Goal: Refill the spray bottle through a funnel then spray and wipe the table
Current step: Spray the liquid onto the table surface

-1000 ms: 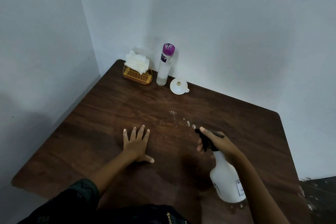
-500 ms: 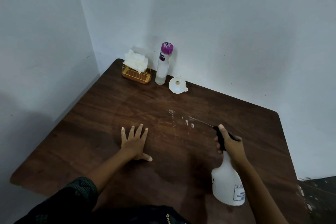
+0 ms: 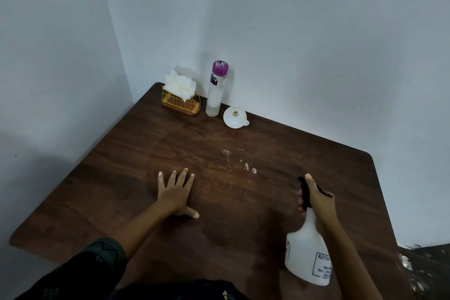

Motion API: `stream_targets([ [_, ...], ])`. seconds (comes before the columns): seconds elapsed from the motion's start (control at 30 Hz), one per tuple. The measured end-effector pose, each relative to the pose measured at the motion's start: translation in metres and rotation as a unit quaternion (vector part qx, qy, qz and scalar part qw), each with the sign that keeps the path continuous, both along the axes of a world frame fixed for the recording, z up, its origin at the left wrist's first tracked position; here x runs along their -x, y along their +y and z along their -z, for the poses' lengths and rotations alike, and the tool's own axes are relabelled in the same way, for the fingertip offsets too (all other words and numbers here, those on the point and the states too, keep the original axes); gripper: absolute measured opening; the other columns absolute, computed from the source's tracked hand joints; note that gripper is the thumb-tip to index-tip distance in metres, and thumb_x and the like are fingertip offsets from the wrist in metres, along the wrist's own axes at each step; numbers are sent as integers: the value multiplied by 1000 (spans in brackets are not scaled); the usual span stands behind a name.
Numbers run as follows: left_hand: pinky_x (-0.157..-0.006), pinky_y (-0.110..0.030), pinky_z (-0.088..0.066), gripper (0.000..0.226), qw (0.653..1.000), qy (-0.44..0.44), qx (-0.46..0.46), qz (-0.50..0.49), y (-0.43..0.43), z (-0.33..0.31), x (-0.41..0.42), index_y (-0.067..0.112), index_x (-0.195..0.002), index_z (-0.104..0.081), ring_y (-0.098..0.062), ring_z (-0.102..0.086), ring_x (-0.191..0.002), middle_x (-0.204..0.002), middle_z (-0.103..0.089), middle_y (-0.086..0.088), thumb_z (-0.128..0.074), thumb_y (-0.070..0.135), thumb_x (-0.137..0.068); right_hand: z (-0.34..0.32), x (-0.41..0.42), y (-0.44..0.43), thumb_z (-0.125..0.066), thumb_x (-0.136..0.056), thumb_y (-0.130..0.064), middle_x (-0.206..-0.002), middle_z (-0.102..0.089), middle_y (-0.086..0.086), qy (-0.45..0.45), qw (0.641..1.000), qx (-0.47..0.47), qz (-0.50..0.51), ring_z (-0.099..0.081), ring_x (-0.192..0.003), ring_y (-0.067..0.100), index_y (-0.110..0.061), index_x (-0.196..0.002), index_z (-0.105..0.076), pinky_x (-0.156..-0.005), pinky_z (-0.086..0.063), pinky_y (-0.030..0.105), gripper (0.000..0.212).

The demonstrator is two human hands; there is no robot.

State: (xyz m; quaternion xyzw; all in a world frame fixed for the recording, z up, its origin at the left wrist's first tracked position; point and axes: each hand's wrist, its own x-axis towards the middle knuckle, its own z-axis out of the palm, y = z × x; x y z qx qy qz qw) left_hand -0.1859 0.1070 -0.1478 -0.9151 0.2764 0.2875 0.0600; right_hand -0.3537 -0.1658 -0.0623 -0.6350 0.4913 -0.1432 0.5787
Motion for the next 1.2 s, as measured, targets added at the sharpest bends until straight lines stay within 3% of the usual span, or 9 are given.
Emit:
stream_targets([
  [0.1,-108,-63,15,120,1000,-2,5,-2,0,1,1,22,-149,14,-31,17,-145,-157,24,-3,-60,72,-69,-3,7,-5,-56,-91,-34,-71,-69,17,-32,998,-13,-53,-64,-55,23,-4,-87,-63,-46,-46,27,31],
  [0.2,-108,-63,14,120,1000,-3,3,-3,0,0,0,23,-149,14,-30,16,-145,-157,23,-3,-60,73,-69,-5,12,-17,-54,-91,-11,-92,-67,22,-79,991,-38,-104,-67,-70,33,-5,-104,-52,-51,-48,35,15],
  [0.27,-108,-63,13,121,1000,-5,-2,-2,-1,-1,1,22,-149,13,-30,15,-145,-157,22,-3,-61,73,-68,-8,12,-31,-58,-85,-5,-92,-63,21,-117,987,-37,-105,-66,-73,32,-8,-94,-53,-52,-51,36,11],
  [0.37,-109,-63,12,121,1000,-12,-9,-3,-2,-2,2,22,-149,12,-30,13,-146,-158,20,-3,-61,73,-68,-18,3,-55,-73,-67,-8,-87,-59,17,-164,982,-23,-86,-56,-81,33,-12,-76,-59,-71,-49,45,17],
  [0.53,-110,-62,11,122,1000,-20,-18,-8,-6,-2,2,23,-150,12,-29,11,-146,-158,19,-2,-62,73,-66,-26,-32,-105,-78,-63,-5,-79,-64,5,-215,974,-68,12,-58,-82,21,-13,-79,-65,-68,-47,28,22],
  [0.7,-112,-58,10,123,999,-29,-39,7,-8,0,-1,20,-149,13,-31,11,-146,-158,20,-6,-61,74,-66,-23,-87,-146,-69,-71,10,-55,-67,-9,-257,959,-115,43,-58,-78,15,-12,-77,-65,-71,-44,25,23],
  [0.8,-113,-58,10,123,996,-54,-63,27,-11,0,-3,19,-149,12,-33,6,-146,-158,17,-9,-60,74,-66,-21,-121,-162,-68,-71,10,-75,-68,0,-260,957,-129,15,-57,-81,16,-10,-84,-67,-68,-44,20,24],
  [0.9,-114,-56,9,122,994,-70,-81,37,-17,-1,-4,17,-150,10,-35,1,-146,-159,12,-11,-62,73,-67,-16,-149,-172,-70,-68,9,-94,-63,5,-265,951,-161,2,-57,-89,16,-6,-97,-68,-75,-45,20,33],
  [1.2,-117,-51,8,127,986,-97,-122,66,-28,-2,-10,12,-150,5,-39,-18,-142,-158,2,-17,-68,68,-63,0,-193,-173,-68,-68,11,-92,-64,3,-248,954,-162,-46,-57,-87,15,-9,-90,-67,-71,-44,19,30],
])
